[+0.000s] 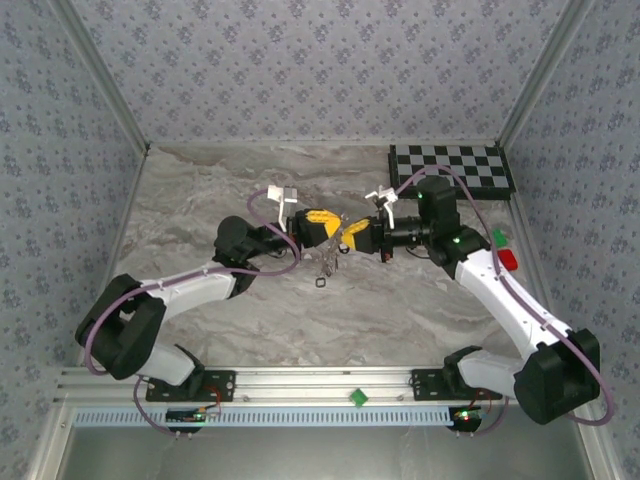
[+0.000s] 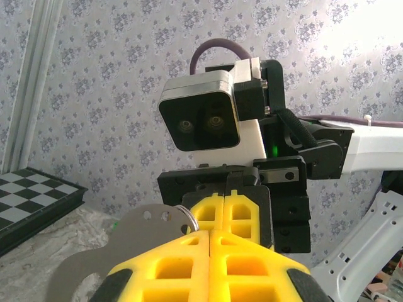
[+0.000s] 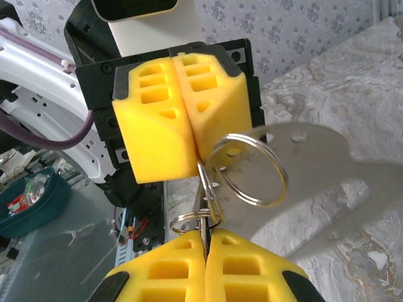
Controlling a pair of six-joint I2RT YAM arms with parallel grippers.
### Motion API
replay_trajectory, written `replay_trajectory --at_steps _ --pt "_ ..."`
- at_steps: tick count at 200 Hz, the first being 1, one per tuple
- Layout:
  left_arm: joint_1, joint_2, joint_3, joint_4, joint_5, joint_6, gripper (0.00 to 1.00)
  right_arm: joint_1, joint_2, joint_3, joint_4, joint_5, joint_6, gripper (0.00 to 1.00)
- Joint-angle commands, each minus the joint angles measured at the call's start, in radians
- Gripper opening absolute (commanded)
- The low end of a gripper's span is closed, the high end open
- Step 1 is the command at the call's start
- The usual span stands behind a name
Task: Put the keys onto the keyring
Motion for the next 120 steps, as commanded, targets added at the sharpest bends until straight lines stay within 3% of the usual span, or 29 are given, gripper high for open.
replay_trajectory --at_steps 1,18,31,50,120 --pt "-0.003 -0.009 0.023 0.122 -0.011 -0.009 0.0 0.019 0.013 0.024 -0.132 0.015 -0.055 0.02" --pt "-0.003 -0.017 0.017 0.095 -0.007 0.014 0.0 0.006 -0.007 0.015 -0.106 0.035 -0.041 0.03" --pt "-0.003 -0.024 0.013 0.074 -0.008 0.028 0.0 -0.006 -0.034 -0.004 -0.065 0.062 -0.017 0.21" --pt "-0.003 -0.026 0.011 0.072 -0.005 0.03 0.0 -0.021 -0.079 -0.048 0.006 0.104 0.018 0.36" --pt "-0.003 -0.018 0.016 0.079 -0.002 0.02 0.0 -0.056 -0.18 -0.175 0.353 0.155 0.198 0.36"
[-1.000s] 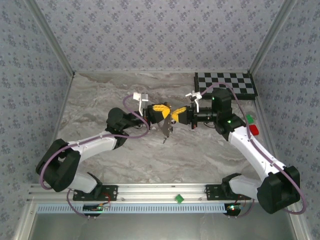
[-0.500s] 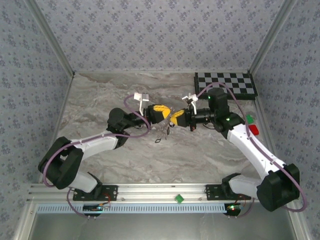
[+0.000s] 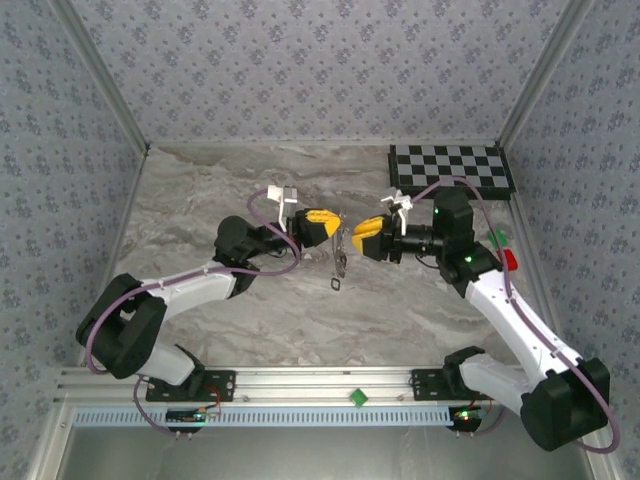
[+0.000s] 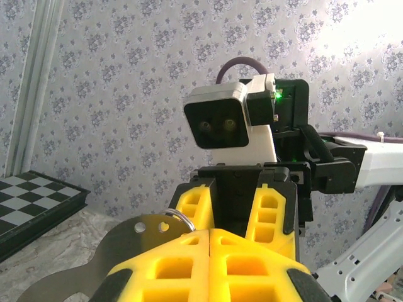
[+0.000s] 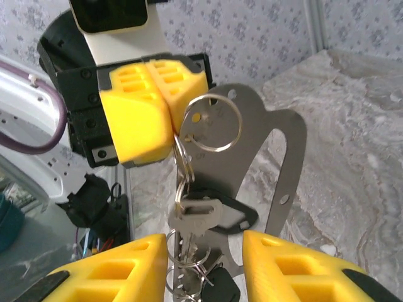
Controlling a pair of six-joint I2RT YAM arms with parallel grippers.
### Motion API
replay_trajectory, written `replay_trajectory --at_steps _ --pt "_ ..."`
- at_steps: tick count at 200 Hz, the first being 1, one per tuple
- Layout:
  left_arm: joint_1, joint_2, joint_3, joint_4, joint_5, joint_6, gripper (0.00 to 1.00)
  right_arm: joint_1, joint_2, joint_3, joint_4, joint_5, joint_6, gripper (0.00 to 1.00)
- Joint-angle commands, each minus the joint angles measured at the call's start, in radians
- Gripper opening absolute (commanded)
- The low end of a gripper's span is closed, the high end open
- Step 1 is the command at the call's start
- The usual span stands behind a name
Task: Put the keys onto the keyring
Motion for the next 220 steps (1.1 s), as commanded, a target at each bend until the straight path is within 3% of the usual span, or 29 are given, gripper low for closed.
replay_trajectory --at_steps 1,27,109,148,168,202,220 --pt "-0.004 -0.019 0.016 0.076 -0.001 0.004 0.0 -0.005 -0.022 -0.025 0.184 0.033 0.093 0.36" --pt "-0.005 -0.019 0.019 0.075 0.001 0.002 0.0 0.005 -0.001 -0.017 0.253 0.031 0.126 0.35" --pt "-0.007 -0.015 0.021 0.069 0.002 0.004 0.0 0.062 0.07 0.041 0.235 -0.008 0.098 0.33" --pt "-0.007 -0.013 0.023 0.069 0.006 0.005 0.0 0.07 0.074 0.059 0.216 -0.001 0.082 0.16" --pt "-0.007 -0.014 0.023 0.068 0.005 0.005 0.0 0.076 0.078 0.079 0.16 -0.002 0.05 0.0" --pt "-0.003 -0.039 0.03 -0.009 0.016 0.03 0.0 0.069 0.063 0.128 -0.018 0.004 -0.06 0.0" --pt "0.009 -0.073 0.038 -0.121 0.037 0.084 0.15 0.061 0.059 0.174 -0.141 0.005 -0.141 0.0"
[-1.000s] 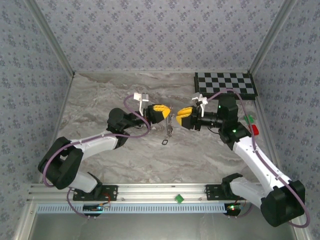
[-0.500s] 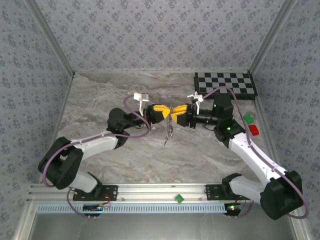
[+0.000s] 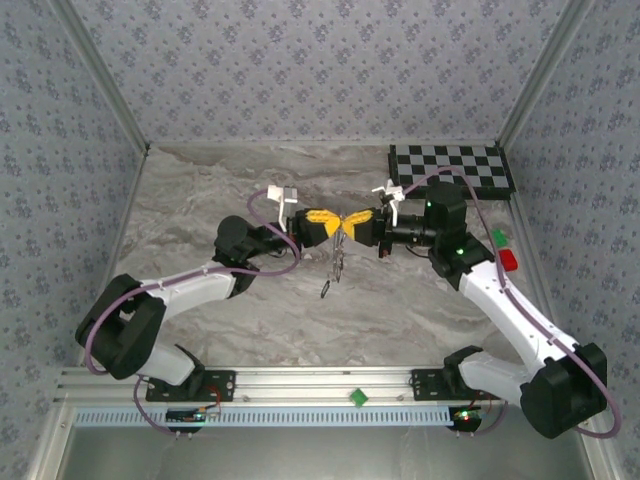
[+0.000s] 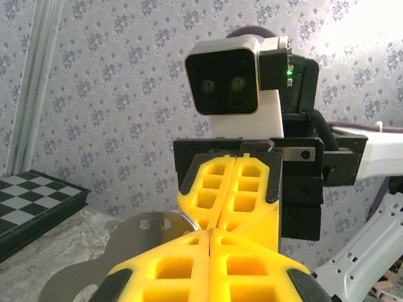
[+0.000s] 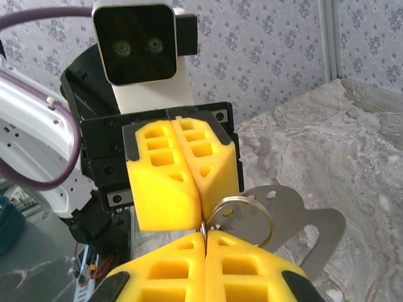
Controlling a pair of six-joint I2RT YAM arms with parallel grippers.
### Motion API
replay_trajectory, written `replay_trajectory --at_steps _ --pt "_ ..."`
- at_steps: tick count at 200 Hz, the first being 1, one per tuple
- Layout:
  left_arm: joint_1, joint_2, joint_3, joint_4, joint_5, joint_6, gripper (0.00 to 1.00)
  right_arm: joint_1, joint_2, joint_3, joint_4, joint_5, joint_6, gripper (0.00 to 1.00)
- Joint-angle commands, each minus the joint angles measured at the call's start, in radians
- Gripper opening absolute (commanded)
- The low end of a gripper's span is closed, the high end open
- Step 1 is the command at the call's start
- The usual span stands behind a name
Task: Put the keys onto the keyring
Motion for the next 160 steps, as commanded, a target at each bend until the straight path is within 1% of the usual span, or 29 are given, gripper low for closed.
replay_trajectory --at_steps 1,9,18,39,55,66,116,160 --pt "0.01 -0.063 0.037 -0.097 0.034 0.071 0.16 -0.006 -0.016 0.084 -0.187 -0.009 -0.134 0.0" --pt "0.017 -0.08 0.038 -0.135 0.045 0.091 0.2 -0.01 -0.013 0.107 -0.244 -0.001 -0.177 0.0" --pt "0.025 -0.096 0.038 -0.171 0.053 0.107 0.3 -0.013 -0.007 0.135 -0.312 0.006 -0.221 0.0" --pt "0.038 -0.129 0.06 -0.293 0.086 0.171 0.35 -0.014 0.008 0.189 -0.408 0.016 -0.284 0.0" --pt "0.039 -0.149 0.085 -0.414 0.107 0.241 0.35 -0.011 0.015 0.219 -0.456 0.022 -0.317 0.0" --pt "0.039 -0.154 0.096 -0.462 0.115 0.268 0.35 -0.009 0.019 0.233 -0.476 0.026 -0.332 0.0" --pt "0.028 -0.119 0.152 -0.569 0.167 0.31 0.37 0.021 0.05 0.266 -0.525 0.037 -0.36 0.0" --pt "0.024 -0.104 0.171 -0.621 0.162 0.342 0.36 0.033 0.055 0.276 -0.54 0.046 -0.37 0.0"
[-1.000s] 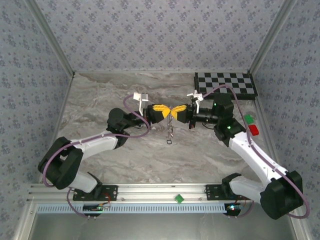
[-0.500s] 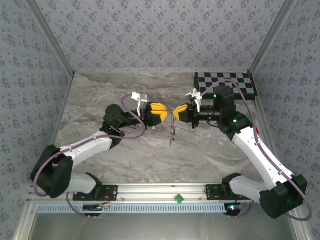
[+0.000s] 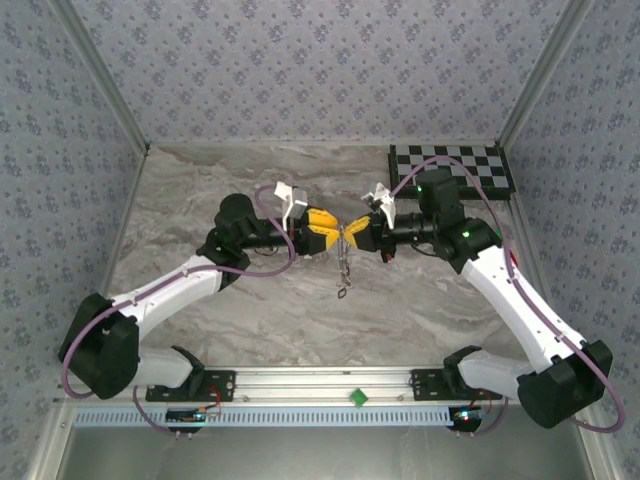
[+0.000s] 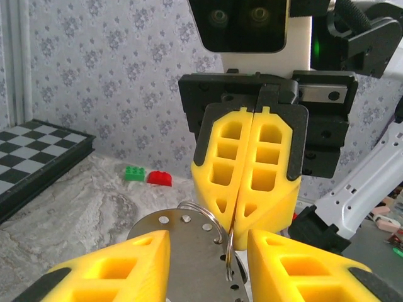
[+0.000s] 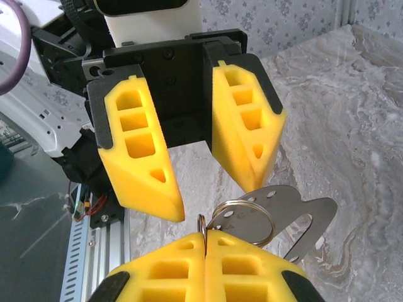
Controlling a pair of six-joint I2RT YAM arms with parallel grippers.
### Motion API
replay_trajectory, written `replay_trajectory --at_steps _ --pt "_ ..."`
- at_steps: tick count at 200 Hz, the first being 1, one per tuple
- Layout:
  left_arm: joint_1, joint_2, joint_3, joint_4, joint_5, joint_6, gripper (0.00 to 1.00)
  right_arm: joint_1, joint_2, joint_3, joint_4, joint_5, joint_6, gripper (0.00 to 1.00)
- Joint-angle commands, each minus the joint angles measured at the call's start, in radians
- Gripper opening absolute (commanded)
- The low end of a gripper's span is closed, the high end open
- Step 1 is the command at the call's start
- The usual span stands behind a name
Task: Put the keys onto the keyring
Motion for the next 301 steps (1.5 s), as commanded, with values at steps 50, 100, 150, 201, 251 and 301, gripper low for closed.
replay_trajectory --at_steps 50,100,150,201,251,301 --pt "-0.009 0.024 0.062 -0.094 0.035 0.071 0.35 0.009 0.005 0.059 -0.024 -0.008 -0.03 0.0" --pt "-0.01 0.025 0.069 -0.102 0.045 0.078 0.25 0.017 0.013 0.061 -0.04 -0.002 -0.035 0.0" --pt "-0.017 0.02 0.099 -0.213 0.049 0.152 0.14 0.031 0.02 0.064 -0.077 0.013 -0.051 0.0" --pt "-0.02 0.026 0.141 -0.366 0.064 0.256 0.17 0.058 0.046 0.118 -0.15 0.049 -0.101 0.0" --pt "-0.029 0.04 0.158 -0.409 0.069 0.284 0.05 0.08 0.079 0.145 -0.231 0.067 -0.131 0.0" --pt "-0.032 0.022 0.091 -0.232 0.013 0.212 0.0 0.068 0.059 0.134 -0.22 0.085 -0.111 0.15"
